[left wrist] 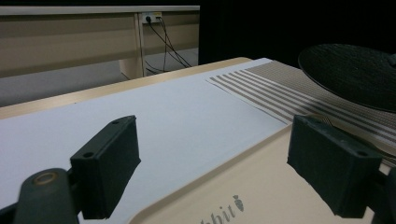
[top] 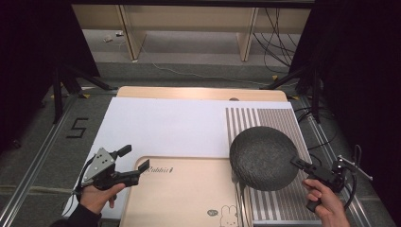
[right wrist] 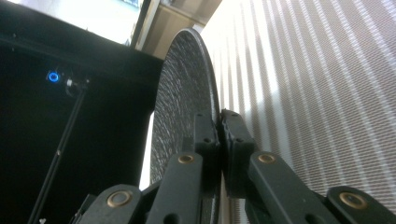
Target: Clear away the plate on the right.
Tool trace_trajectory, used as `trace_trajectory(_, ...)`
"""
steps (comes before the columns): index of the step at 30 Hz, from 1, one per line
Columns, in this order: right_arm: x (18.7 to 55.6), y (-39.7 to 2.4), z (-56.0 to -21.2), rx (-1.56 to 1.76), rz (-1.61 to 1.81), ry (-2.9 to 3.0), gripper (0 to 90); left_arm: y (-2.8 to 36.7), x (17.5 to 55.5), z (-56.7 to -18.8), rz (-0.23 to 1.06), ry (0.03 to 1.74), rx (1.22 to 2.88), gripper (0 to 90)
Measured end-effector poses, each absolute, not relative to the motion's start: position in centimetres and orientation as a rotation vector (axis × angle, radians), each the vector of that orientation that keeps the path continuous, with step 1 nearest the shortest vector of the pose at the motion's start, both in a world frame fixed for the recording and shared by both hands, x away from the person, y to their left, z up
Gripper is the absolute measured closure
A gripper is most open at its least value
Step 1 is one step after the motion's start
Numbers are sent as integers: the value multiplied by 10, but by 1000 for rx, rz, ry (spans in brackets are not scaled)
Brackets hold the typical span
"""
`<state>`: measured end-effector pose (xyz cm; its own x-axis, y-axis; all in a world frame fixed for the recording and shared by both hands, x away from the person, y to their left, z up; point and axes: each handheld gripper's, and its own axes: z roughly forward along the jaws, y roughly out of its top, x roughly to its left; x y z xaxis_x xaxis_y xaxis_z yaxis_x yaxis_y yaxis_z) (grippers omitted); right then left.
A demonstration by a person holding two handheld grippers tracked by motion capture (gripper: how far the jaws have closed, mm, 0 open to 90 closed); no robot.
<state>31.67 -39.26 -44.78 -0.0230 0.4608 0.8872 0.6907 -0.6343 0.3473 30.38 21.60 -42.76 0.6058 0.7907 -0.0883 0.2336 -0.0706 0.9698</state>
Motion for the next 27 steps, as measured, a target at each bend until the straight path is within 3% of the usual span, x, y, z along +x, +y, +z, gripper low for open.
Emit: trace_trajectory(27,339,-303,-444,-1794,-1607,-1451,864,216,304,-428,569,870,1616,160)
